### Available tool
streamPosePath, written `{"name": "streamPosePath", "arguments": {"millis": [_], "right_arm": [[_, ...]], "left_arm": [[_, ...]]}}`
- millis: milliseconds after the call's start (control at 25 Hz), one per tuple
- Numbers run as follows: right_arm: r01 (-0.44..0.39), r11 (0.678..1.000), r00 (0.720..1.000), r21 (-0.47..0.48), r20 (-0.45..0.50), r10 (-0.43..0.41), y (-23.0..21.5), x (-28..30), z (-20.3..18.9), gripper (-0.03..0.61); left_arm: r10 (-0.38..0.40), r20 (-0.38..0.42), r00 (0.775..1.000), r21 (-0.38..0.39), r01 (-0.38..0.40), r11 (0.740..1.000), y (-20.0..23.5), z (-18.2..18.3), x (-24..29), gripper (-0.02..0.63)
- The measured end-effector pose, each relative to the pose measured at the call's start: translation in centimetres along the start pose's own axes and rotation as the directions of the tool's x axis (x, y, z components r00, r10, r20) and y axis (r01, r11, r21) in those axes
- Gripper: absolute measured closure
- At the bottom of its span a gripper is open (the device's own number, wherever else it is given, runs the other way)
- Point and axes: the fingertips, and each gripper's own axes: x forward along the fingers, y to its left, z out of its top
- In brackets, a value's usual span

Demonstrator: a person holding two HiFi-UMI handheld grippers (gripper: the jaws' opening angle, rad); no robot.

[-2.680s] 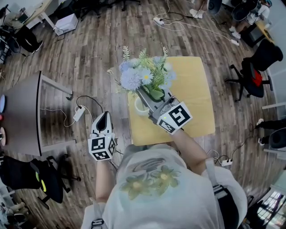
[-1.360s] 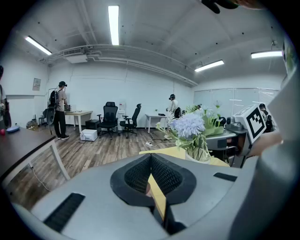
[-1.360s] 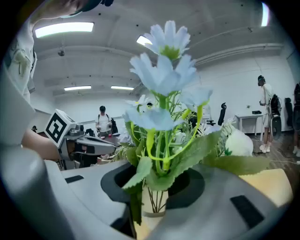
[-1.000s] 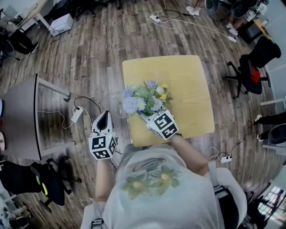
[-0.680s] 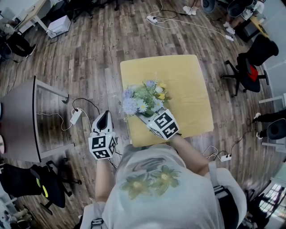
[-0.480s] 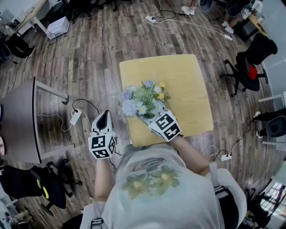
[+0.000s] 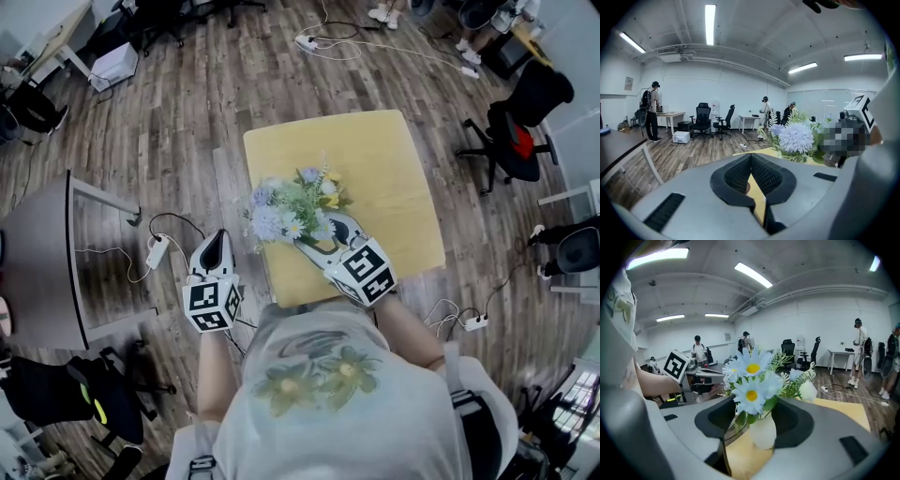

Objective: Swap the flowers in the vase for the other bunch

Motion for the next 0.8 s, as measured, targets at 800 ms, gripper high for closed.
{"name": "streamPosePath", "arguments": {"millis": [800], "right_arm": [[0.198, 0.965, 0.930, 0.174, 0.276, -0.241, -4.9, -9.7, 0.8, 0.501]], "left_arm": [[-0.008, 0.029, 1.000, 0.011, 0.007, 1.000, -1.2, 0.7, -1.2, 0.597]]}}
